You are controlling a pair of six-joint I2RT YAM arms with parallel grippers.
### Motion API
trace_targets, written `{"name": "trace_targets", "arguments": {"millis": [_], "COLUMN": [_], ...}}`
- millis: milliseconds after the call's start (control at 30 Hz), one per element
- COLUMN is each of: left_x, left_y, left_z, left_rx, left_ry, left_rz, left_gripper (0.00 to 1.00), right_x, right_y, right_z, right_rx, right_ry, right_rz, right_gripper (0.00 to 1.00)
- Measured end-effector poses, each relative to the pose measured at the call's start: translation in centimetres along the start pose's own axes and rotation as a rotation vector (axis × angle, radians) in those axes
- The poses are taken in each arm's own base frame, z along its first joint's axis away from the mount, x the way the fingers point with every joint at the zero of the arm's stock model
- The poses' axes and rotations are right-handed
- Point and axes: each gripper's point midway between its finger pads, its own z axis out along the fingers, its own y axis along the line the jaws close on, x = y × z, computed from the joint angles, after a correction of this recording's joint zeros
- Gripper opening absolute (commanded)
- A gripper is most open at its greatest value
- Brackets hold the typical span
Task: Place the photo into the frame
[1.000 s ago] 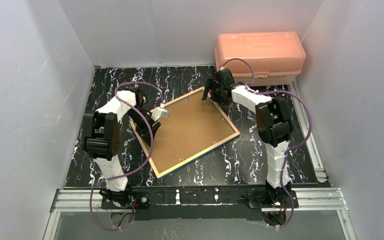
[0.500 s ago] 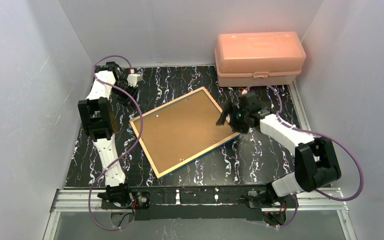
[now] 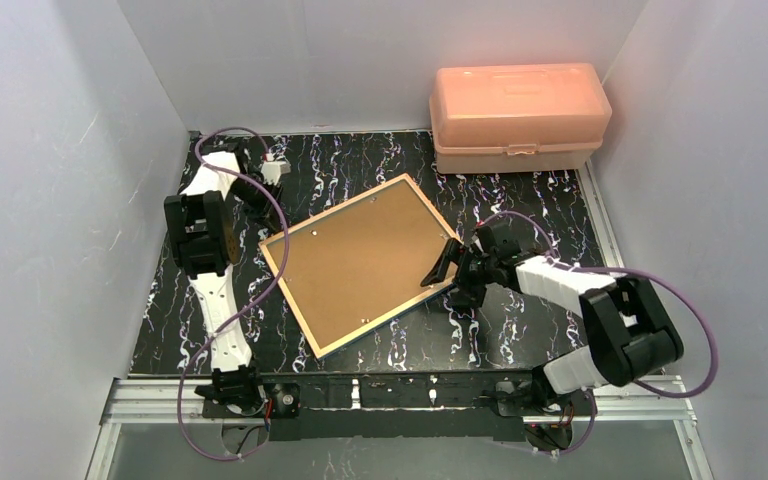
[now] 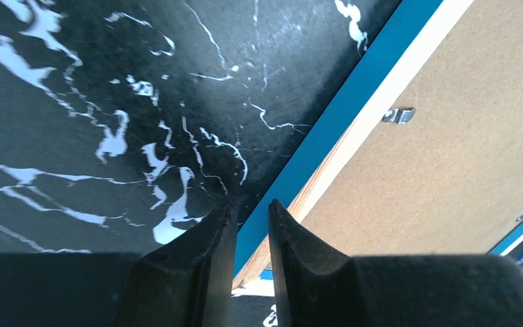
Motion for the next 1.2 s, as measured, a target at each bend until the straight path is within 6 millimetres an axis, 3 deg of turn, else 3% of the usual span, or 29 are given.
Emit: {"name": "trace_targets", "arguments": {"millis": [200, 433, 633, 833, 1000, 1100, 1200], "left_x": [2.4, 7.5, 11.1, 12.0, 11.7, 11.2, 11.0], "left_y": [-1.8, -5.7, -9.0, -11.3, -12.7, -12.9, -12.3], "left_z": [1.1, 1.1, 1.3, 0.9, 0.3, -0.3, -0.8], "left_rx": [0.110, 0.265, 0.375, 0.426, 0.431, 0.425, 0.410], "left_ry": [0.039, 0.126, 0.192, 0.177, 0.154, 0.127, 0.103], "left_rz": [0.008, 0.012, -0.025, -0.052, -0.058, -0.065, -0.092], "left_gripper": [0.20, 0.20, 0.20, 0.22, 0.24, 0.23, 0.25], "right_x": [-2.9, -9.4, -13.1, -14.3, -16.1, -15.3, -13.0], "right_y": [1.7, 2.4, 3.1, 2.4, 3.6, 5.9, 9.9], "right_z": [1.3, 1.2, 1.0, 2.6, 1.1, -1.1, -2.2], "right_rx": [-0.046, -0.018, -0.023, 0.013, 0.071, 0.080, 0.022], "right_ry": [-0.018, -0.124, -0.191, -0.175, -0.275, -0.344, -0.377], "right_rz": [0.015, 0.000, -0.026, -0.014, -0.088, -0.153, -0.238], "right_gripper": [0.99, 0.99, 0.99, 0.99, 0.99, 0.97, 0.95]}}
